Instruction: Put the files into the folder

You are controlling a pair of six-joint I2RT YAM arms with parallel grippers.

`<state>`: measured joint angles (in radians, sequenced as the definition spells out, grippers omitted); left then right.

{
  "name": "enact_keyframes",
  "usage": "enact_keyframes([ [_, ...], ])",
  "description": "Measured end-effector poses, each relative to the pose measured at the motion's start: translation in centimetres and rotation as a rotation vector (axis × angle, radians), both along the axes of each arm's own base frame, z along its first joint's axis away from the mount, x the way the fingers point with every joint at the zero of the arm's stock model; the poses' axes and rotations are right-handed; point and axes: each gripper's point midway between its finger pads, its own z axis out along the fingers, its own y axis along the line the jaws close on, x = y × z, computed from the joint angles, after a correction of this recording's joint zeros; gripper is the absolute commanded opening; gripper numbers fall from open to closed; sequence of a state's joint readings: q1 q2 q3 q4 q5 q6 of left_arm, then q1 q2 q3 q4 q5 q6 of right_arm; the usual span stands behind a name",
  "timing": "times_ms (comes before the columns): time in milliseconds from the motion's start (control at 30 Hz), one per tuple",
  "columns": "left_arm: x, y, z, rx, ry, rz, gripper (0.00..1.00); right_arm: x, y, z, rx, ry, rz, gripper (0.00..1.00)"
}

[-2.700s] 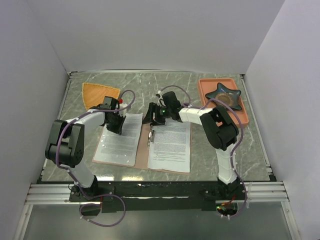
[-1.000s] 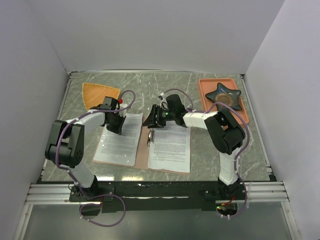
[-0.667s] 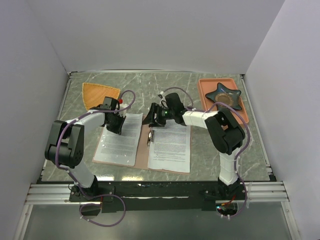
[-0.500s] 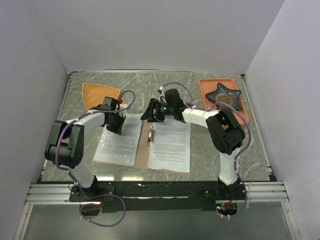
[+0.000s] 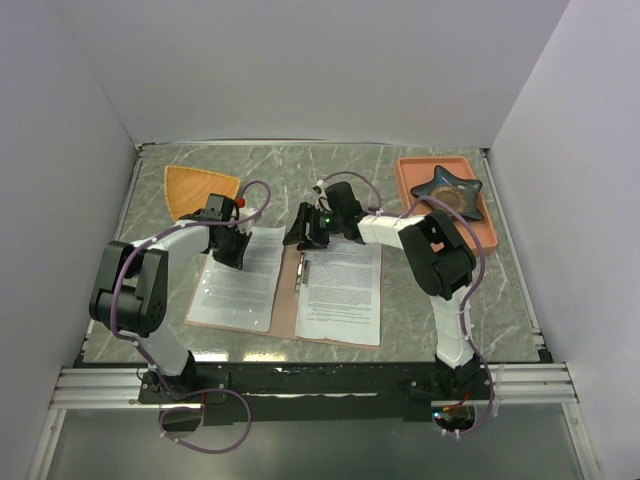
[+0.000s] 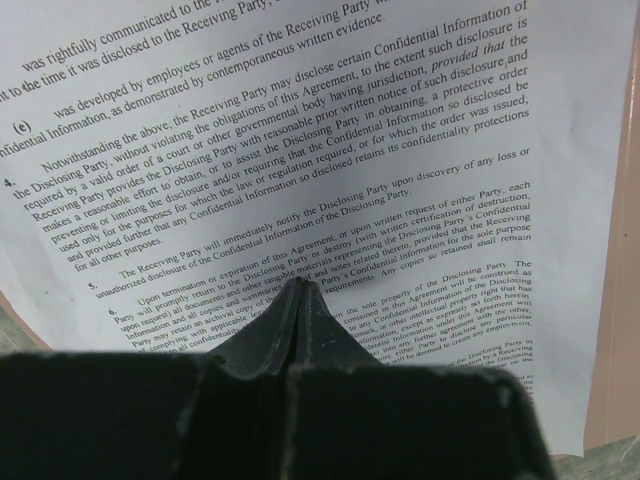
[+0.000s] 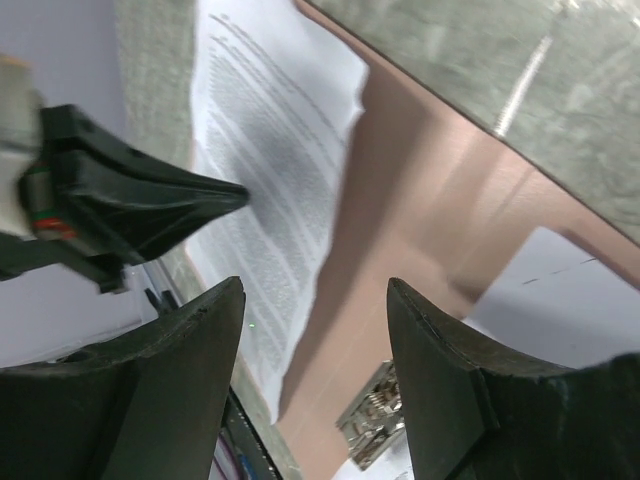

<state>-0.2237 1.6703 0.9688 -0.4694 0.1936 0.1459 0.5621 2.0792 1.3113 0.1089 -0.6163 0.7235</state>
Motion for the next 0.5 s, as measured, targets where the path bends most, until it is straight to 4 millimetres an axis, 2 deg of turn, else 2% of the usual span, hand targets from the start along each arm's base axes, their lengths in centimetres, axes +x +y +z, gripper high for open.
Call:
enact_keyframes([
  [200, 0.0, 0.0, 0.0, 0.0, 0.0, 0.0, 0.02, -0.1, -0.2, -1.8, -0.019, 0.029, 0.0, 0.66],
  [500, 0.0, 0.0, 0.0, 0.0, 0.0, 0.0, 0.02, -0.1, -0.2, -1.8, -0.006, 0.025, 0.007, 0.63],
])
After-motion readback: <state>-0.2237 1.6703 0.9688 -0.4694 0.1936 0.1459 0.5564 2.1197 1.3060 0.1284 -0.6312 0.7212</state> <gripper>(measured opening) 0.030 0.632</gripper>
